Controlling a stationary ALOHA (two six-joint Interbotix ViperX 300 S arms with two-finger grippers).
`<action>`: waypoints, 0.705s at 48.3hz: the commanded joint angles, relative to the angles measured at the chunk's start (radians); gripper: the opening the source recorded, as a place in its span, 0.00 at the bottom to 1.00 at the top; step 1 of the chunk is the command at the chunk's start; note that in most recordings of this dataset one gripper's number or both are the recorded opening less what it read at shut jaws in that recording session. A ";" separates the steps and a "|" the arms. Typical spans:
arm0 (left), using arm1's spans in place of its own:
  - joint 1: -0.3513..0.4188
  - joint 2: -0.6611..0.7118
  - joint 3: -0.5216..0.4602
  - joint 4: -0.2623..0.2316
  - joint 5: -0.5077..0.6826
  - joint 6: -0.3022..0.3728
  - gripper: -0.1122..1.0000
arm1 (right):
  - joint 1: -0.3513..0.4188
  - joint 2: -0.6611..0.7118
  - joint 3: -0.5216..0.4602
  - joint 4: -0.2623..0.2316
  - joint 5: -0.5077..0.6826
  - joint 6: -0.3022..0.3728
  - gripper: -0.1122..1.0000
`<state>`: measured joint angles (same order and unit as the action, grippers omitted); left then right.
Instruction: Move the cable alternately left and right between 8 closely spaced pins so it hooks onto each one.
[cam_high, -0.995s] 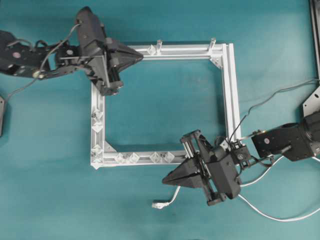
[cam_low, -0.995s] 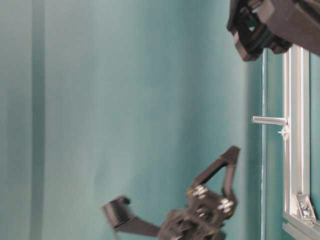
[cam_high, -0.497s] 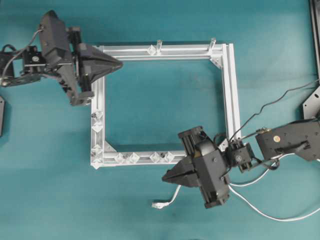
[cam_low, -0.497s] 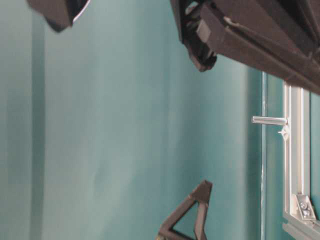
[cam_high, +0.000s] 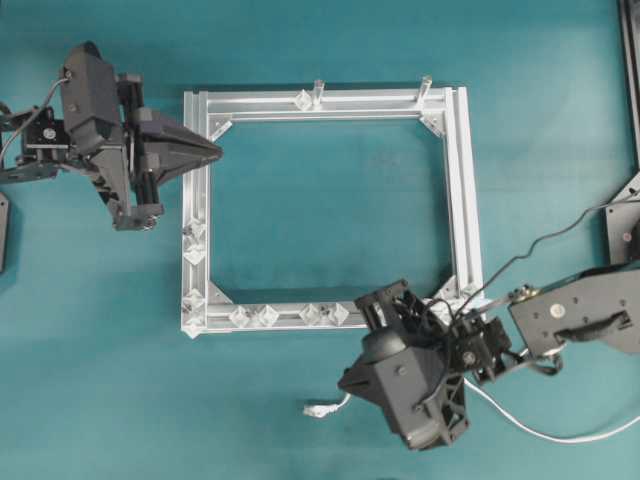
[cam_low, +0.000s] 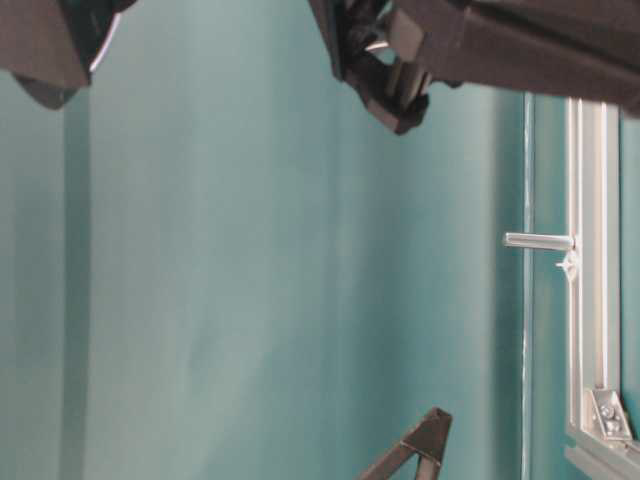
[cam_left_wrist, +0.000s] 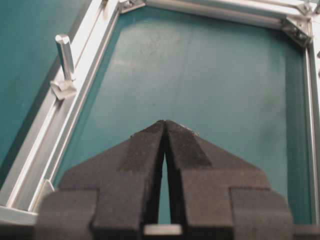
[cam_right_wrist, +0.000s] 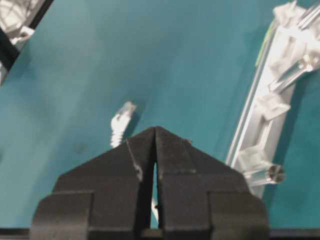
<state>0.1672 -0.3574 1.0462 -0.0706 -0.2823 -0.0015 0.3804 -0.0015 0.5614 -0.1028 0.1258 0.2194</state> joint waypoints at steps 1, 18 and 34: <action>-0.006 -0.012 0.000 0.003 -0.005 0.008 0.10 | 0.005 0.005 -0.051 0.006 0.055 0.034 0.10; -0.009 -0.014 0.021 0.005 -0.005 0.009 0.10 | 0.008 0.091 -0.124 0.006 0.161 0.216 0.10; -0.034 -0.015 0.044 0.006 -0.003 0.009 0.10 | 0.017 0.166 -0.215 0.008 0.252 0.219 0.60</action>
<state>0.1457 -0.3605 1.0968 -0.0675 -0.2807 -0.0015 0.3912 0.1687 0.3881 -0.0982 0.3712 0.4387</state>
